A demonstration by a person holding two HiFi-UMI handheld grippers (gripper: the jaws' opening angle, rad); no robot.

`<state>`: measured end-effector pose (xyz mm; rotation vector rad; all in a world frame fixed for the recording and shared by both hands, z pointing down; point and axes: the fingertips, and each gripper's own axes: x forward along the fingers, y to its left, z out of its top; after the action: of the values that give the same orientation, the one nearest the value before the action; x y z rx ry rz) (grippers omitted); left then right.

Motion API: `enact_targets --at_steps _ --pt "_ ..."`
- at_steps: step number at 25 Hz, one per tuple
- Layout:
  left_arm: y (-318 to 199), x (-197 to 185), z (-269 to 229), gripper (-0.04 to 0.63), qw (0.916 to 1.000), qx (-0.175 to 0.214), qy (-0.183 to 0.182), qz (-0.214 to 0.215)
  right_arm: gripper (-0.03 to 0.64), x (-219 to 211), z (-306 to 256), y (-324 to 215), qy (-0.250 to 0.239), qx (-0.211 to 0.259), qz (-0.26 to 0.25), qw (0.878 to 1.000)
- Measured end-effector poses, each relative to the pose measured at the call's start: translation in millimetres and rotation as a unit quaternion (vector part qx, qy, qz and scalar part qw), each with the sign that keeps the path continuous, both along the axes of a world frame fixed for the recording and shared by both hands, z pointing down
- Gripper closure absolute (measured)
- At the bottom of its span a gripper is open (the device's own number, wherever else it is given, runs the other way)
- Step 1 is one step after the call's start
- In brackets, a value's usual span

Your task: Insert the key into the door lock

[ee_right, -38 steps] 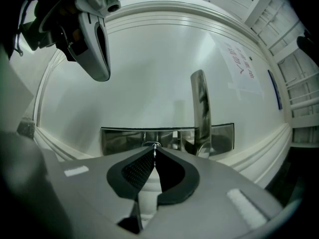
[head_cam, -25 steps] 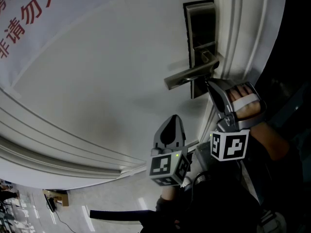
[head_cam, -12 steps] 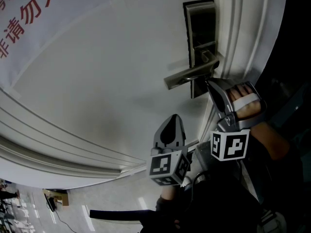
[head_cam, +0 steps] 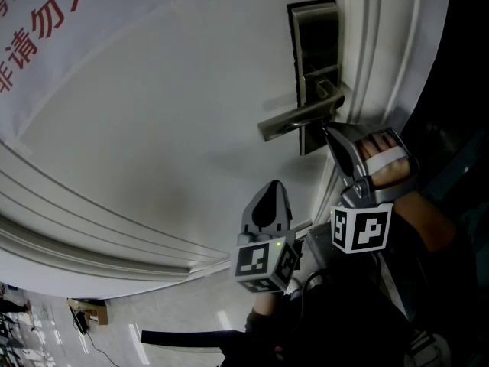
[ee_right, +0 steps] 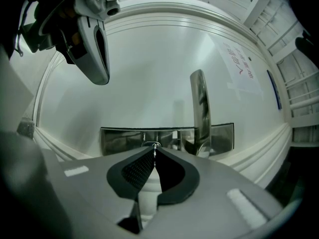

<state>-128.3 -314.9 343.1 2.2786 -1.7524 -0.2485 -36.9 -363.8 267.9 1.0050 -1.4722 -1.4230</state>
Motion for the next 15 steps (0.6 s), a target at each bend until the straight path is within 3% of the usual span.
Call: enact_targets --at_steps 15 --pt "0.5 0.6 -0.6 0.595 1.0 0.002 0.0 0.001 0.604 -0.4 0.2 -1.3 0.009 0.004 0.004 1.0"
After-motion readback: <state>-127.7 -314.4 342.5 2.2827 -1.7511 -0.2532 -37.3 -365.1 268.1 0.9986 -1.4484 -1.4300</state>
